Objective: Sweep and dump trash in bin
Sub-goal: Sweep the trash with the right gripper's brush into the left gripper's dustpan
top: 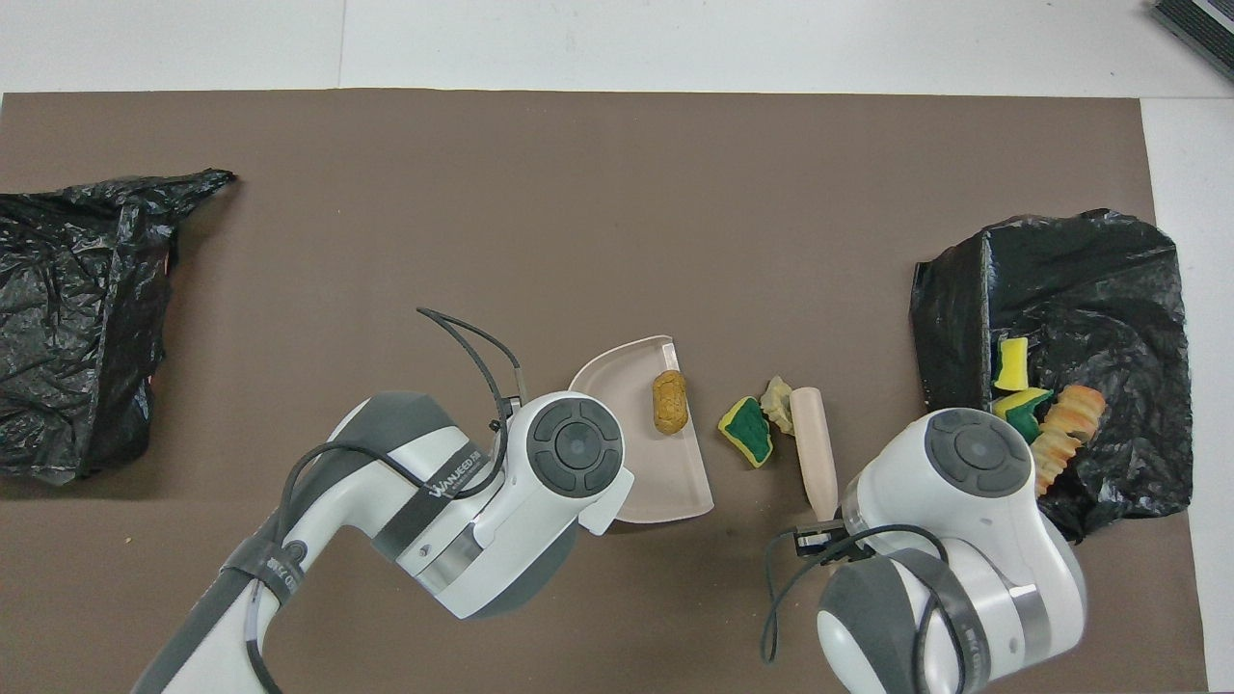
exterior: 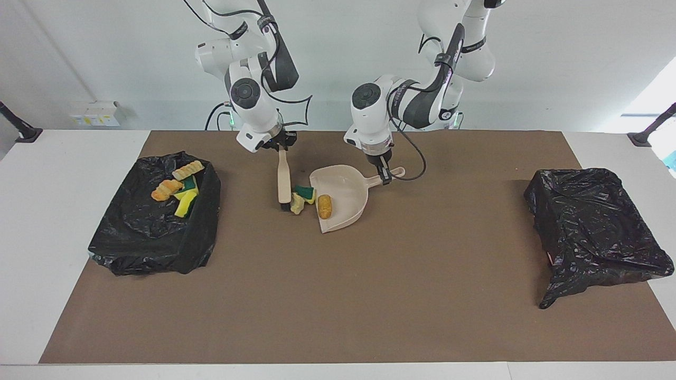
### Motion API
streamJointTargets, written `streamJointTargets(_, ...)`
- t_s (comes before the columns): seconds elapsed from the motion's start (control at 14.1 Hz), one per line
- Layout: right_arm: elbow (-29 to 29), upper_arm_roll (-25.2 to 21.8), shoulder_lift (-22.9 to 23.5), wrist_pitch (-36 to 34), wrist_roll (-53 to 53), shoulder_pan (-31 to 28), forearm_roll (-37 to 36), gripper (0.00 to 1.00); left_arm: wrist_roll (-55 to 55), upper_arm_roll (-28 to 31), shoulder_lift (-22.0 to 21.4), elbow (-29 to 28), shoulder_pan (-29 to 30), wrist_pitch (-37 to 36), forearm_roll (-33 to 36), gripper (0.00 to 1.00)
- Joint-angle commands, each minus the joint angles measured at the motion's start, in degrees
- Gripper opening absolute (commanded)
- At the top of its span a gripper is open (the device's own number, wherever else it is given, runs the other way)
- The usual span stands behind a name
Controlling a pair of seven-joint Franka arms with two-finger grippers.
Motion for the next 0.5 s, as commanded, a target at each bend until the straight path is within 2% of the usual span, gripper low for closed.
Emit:
streamJointTargets(0.0, 1.2, 0.1, 0.9, 0.8, -3.4, 0.8, 8.8, 0.00, 0.1, 0.6, -2.3, -4.6, -1.0, 2.6, 0.8, 0.00)
streamJointTargets(0.14, 2.1, 0.1, 1.0, 0.6, -4.3, 0.9, 15.0, 0.00, 0.4, 0.6, -2.7, -6.1, -0.5, 7.1, 0.8, 0.00)
streamJointTargets(0.28, 4.7, 0.1, 2.3, -0.3, -3.7, 0.8, 18.0, 0.00, 0.9, 0.6, -2.7, -7.5, 0.0, 11.8, 0.8, 0.00)
streamJointTargets(0.43, 8.5, 0.2, 2.1, -2.2, -0.8, 0.9, 17.7, 0.00, 2.3, 0.5, -2.3, -7.5, 1.7, 13.2, 0.8, 0.00)
